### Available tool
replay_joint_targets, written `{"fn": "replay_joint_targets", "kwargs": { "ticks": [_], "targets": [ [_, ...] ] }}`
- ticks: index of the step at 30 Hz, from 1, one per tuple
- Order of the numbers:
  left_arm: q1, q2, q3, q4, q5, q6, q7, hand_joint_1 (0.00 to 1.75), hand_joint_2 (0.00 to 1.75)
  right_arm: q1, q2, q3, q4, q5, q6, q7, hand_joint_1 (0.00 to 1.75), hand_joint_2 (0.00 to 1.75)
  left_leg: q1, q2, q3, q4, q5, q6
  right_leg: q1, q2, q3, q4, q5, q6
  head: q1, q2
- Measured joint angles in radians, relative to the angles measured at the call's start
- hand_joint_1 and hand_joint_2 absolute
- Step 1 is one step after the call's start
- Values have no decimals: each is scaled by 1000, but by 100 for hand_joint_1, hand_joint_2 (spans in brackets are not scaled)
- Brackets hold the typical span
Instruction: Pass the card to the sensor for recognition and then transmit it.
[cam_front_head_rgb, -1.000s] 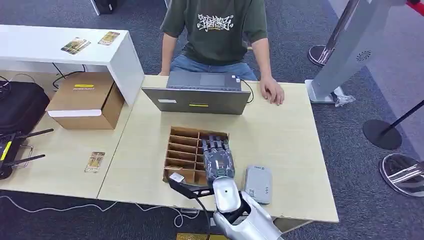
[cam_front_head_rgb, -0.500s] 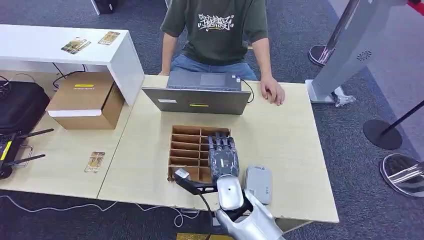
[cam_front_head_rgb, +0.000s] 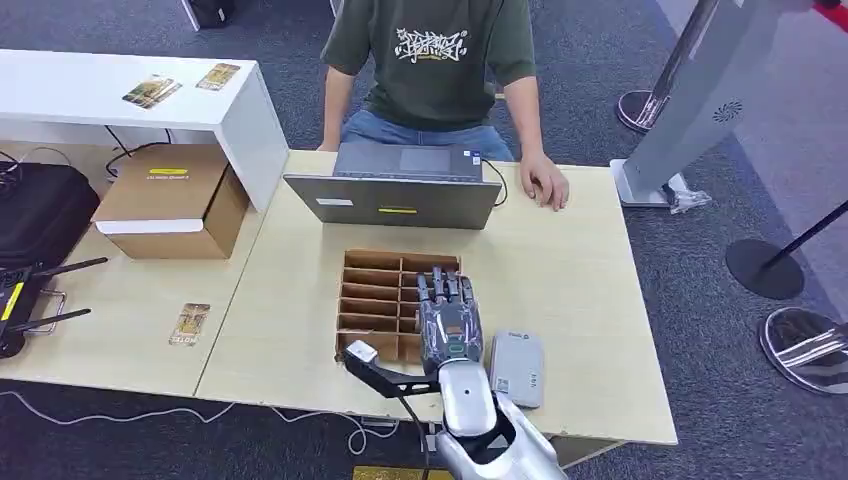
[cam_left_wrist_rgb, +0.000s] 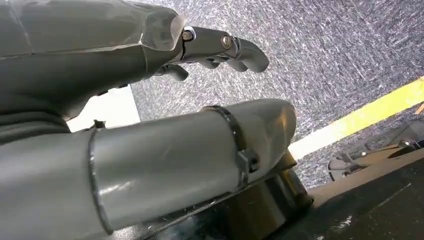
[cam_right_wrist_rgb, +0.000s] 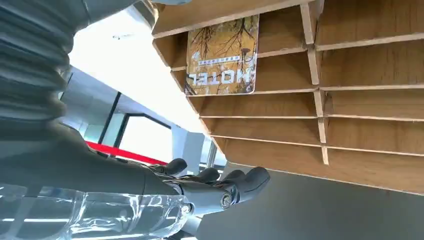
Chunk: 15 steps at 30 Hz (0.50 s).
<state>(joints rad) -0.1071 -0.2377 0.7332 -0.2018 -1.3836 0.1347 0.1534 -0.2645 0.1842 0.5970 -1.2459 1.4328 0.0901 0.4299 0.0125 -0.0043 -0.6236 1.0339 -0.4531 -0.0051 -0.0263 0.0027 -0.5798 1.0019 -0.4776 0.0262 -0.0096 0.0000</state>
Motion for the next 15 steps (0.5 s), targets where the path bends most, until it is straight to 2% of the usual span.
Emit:
{"fn": "replay_joint_targets", "kwargs": {
  "ticks": [9,15],
  "targets": [
    [1,1,0,0,-1,1,-24,0,0,47,-21,-10,-87,-2,-8,18,0,175,0,0,0,0,0,0,0,0,0,0,0,0,0,0],
    [2,2,0,0,0,3,-30,0,0,113,-44,-15,-177,14,37,24,0,175,0,0,0,0,0,0,0,0,0,0,0,0,0,0]
  ]
}}
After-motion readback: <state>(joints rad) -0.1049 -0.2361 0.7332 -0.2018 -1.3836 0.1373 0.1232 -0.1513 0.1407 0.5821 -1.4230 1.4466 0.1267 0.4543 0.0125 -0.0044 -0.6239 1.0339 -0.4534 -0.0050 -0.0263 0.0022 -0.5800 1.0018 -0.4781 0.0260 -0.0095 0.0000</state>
